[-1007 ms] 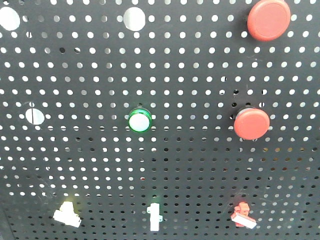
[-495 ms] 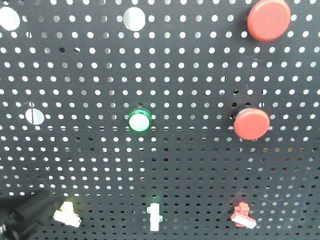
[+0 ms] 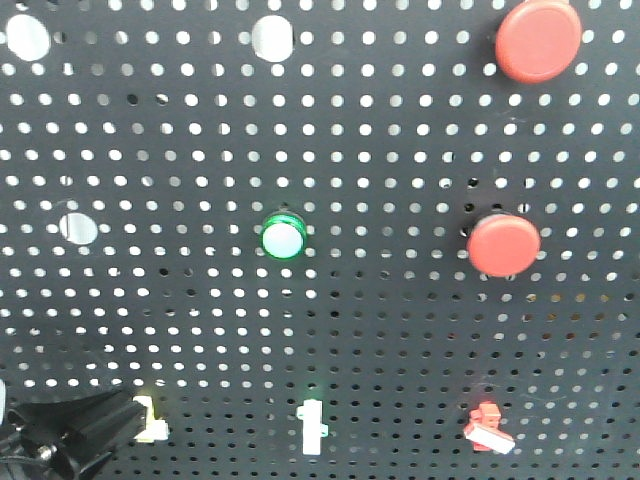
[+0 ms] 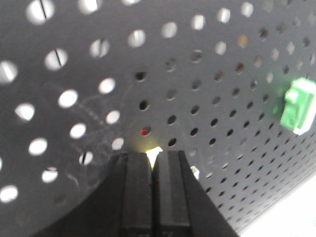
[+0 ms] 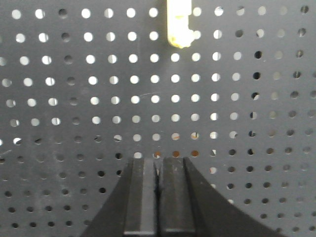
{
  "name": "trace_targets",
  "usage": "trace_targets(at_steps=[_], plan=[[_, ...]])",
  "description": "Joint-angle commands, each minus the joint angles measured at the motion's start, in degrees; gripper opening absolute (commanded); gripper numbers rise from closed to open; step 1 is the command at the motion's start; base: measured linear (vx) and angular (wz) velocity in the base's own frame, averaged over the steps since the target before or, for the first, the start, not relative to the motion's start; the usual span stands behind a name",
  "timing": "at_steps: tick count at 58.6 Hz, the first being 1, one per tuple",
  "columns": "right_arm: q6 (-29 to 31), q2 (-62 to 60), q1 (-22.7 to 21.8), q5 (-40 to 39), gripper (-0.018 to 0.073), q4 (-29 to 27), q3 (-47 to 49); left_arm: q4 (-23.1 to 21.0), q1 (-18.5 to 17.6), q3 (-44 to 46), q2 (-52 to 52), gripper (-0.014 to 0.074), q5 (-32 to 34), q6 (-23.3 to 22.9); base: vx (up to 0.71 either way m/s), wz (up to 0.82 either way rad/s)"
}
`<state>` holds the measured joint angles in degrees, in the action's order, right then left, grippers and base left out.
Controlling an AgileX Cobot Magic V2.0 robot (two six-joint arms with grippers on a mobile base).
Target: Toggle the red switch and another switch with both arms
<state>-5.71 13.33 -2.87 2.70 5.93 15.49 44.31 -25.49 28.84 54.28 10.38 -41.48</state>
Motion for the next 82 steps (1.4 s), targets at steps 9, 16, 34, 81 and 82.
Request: trace_targets(at_steps=[9, 16, 34, 81, 82], plan=[[0.21, 0.91, -0.01, -4.00, -0.0006, 0.06, 2.20, -0.54, 0.26, -8.47, -2.75, 0.0003, 0.65, -1.28, 0.00, 0.01], [0.21, 0.91, -0.01, -4.10, -0.0006, 0.06, 2.20, -0.54, 0.26, -11.79, -6.01, 0.0003, -1.17, -1.28, 0.00, -0.01], [-0.21, 0.91, -0.01, -6.49, -0.0006, -5.93, 2.50, -0.54, 0.26, -15.12, -17.45, 0.0003, -3.14, -2.08, 0.00, 0.00], [20.63, 31.64, 34.64, -2.07, -0.0006, -3.93, 20.25, 3.09, 0.26, -14.87, -37.70, 0.0003, -20.89, -2.03, 0.00, 0.00], [20.72, 32.03, 35.86, -2.28, -0.0006, -3.88, 20.55, 3.09, 0.26, -14.87, -37.70, 0.0003, -20.89, -2.03, 0.00, 0.00]])
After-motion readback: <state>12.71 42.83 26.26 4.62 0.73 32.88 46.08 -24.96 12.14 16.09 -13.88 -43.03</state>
